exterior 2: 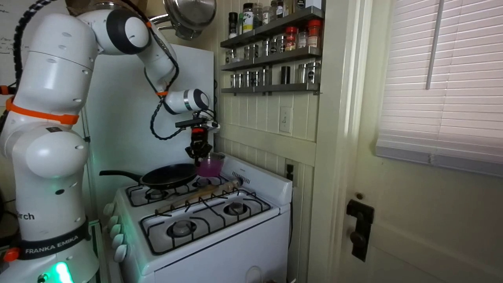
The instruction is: Put the purple bowl on the pan then move the silver bowl to the right.
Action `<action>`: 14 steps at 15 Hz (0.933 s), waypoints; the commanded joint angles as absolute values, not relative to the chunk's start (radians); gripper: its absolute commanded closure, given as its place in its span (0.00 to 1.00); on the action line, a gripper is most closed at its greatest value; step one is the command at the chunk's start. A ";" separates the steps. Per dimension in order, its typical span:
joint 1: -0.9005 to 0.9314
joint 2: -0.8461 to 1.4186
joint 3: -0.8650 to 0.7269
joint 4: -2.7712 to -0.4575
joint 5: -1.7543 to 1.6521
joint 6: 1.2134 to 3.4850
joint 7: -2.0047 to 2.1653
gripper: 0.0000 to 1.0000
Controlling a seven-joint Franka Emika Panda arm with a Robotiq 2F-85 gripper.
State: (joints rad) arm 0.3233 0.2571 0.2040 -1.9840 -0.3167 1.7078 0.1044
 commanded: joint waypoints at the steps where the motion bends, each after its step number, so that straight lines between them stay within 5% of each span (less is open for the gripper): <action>1: 0.346 0.103 0.257 -2.169 -0.329 1.783 0.149 0.99; 14: 0.396 0.190 0.355 -2.037 -0.384 1.763 0.116 0.99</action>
